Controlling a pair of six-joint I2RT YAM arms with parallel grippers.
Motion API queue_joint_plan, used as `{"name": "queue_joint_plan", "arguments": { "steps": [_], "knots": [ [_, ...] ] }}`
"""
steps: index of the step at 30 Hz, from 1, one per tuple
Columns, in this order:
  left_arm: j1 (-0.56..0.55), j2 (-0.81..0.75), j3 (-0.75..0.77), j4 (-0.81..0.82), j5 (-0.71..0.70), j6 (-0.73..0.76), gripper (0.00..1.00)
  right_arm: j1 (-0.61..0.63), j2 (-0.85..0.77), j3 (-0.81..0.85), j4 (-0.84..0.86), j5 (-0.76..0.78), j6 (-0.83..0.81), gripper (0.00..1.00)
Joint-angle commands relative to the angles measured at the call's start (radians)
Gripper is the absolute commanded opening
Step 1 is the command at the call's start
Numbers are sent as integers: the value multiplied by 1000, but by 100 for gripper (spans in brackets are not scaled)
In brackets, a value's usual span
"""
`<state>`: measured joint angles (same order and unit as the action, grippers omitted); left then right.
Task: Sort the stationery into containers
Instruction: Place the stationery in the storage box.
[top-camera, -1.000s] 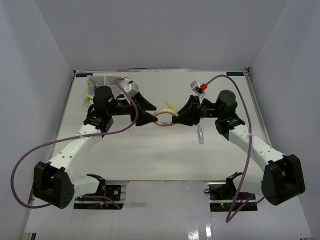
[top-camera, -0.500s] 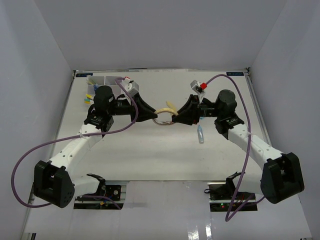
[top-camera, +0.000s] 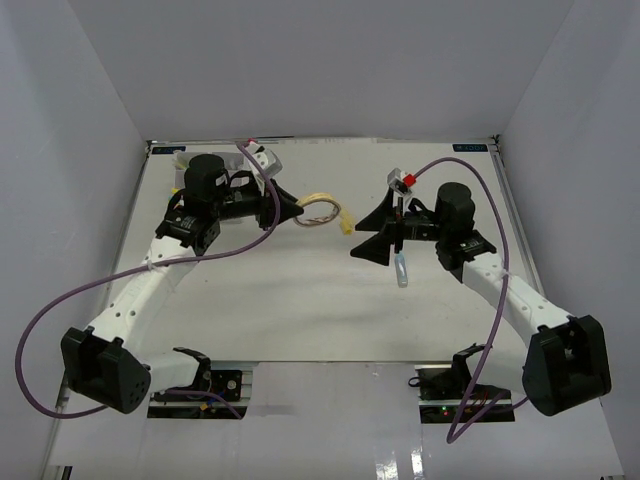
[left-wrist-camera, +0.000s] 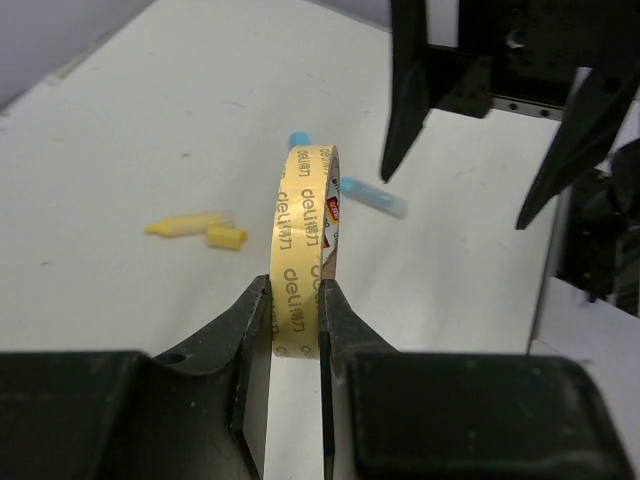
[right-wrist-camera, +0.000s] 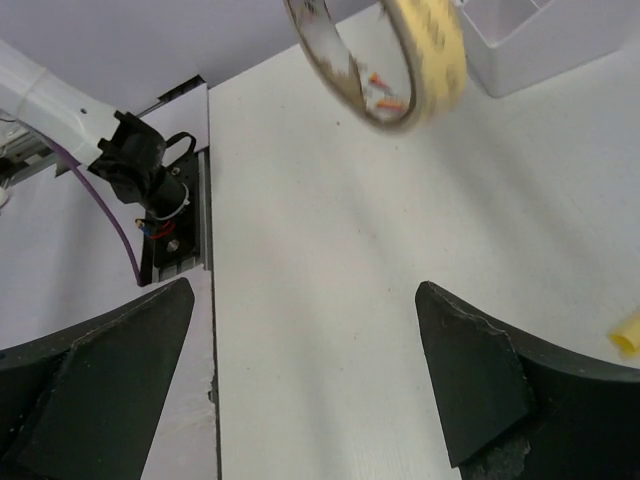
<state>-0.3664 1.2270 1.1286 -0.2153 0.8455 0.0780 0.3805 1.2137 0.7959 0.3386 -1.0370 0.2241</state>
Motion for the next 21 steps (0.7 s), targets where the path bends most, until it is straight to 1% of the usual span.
{"name": "queue_joint_plan", "arguments": {
  "steps": [1, 2, 3, 4, 5, 6, 9, 10, 12, 13, 14, 17, 19, 21],
  "knots": [
    [14, -1, 97, -215, -238, 211, 0, -17, -86, -14, -163, 109, -120, 98],
    [15, 6, 115, -272, -334, 241, 0, -17, -98, -17, -189, 129, -144, 98],
    [17, 26, 155, -301, -373, 271, 0, -18, -112, -29, -220, 150, -149, 95],
    [23, 38, 175, -330, -410, 325, 0, -19, -140, -40, -220, 179, -147, 94],
    [27, 52, 195, -378, -466, 348, 0, -17, -155, -53, -217, 189, -150, 93],
    [32, 80, 232, -397, -486, 373, 0, -17, -169, -67, -210, 205, -152, 90],
    [63, 126, 292, -466, -535, 463, 0, -17, -216, -116, -200, 267, -141, 90],
    [84, 161, 342, -489, -539, 501, 0, -18, -236, -138, -191, 296, -135, 90],
    [109, 199, 400, -547, -551, 522, 0, -18, -256, -162, -168, 302, -121, 90],
    [131, 239, 457, -565, -554, 528, 0, -17, -269, -173, -150, 302, -108, 90],
    [141, 259, 489, -613, -554, 557, 0, -18, -273, -187, -145, 302, -103, 90],
    [153, 348, 610, -693, -620, 617, 0, -17, -276, -199, -145, 290, -92, 90],
    [162, 385, 655, -713, -669, 672, 0, -17, -270, -210, -141, 284, -91, 90],
    [165, 437, 710, -751, -689, 724, 0, -17, -263, -225, -135, 288, -86, 90]
  ]
}}
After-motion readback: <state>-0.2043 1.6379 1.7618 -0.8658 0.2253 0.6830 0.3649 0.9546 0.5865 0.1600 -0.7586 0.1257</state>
